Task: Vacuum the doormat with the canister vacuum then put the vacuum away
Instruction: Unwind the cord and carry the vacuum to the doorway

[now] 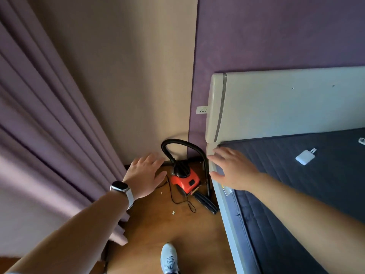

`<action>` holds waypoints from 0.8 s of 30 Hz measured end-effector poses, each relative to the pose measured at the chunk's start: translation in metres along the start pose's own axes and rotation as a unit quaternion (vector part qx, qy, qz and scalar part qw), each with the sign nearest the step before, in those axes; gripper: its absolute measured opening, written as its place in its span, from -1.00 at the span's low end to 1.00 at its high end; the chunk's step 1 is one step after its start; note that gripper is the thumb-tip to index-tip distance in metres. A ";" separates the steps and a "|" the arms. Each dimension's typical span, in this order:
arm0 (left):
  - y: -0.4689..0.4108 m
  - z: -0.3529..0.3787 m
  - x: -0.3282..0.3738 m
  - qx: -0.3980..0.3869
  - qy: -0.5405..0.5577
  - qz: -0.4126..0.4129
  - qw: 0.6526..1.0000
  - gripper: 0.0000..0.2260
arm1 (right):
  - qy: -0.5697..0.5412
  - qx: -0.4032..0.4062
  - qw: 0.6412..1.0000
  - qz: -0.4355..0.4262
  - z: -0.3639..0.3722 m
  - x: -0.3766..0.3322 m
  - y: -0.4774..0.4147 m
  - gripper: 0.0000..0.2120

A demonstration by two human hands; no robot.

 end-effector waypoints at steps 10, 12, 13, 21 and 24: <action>-0.105 0.077 -0.071 -0.046 0.025 0.050 0.997 -0.54 | -0.003 -0.062 0.998 0.027 0.063 0.015 -0.112 -0.38; -0.120 0.097 -0.076 -0.056 0.038 0.042 0.997 -0.54 | -0.016 -0.072 0.997 0.030 0.079 0.021 -0.132 -0.41; -0.129 0.106 -0.079 -0.059 0.046 0.033 0.997 -0.54 | -0.024 -0.075 0.996 0.030 0.089 0.023 -0.143 -0.42; -0.207 0.228 -0.088 -0.069 0.104 -0.023 0.992 -0.56 | -0.077 -0.104 0.990 0.050 0.215 0.066 -0.229 -0.45; -0.226 0.310 -0.089 -0.084 0.120 -0.025 0.989 -0.56 | -0.096 -0.103 0.989 0.056 0.288 0.084 -0.257 -0.47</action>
Point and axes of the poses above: each hand's wrist, its own y-axis away from the middle knuckle, its own z-axis out of the palm, x = y × z, the point moved 10 cm from there along -y, towards the middle knuckle, and after that the axes turned 8 degrees about z, right-handed, at the moved point
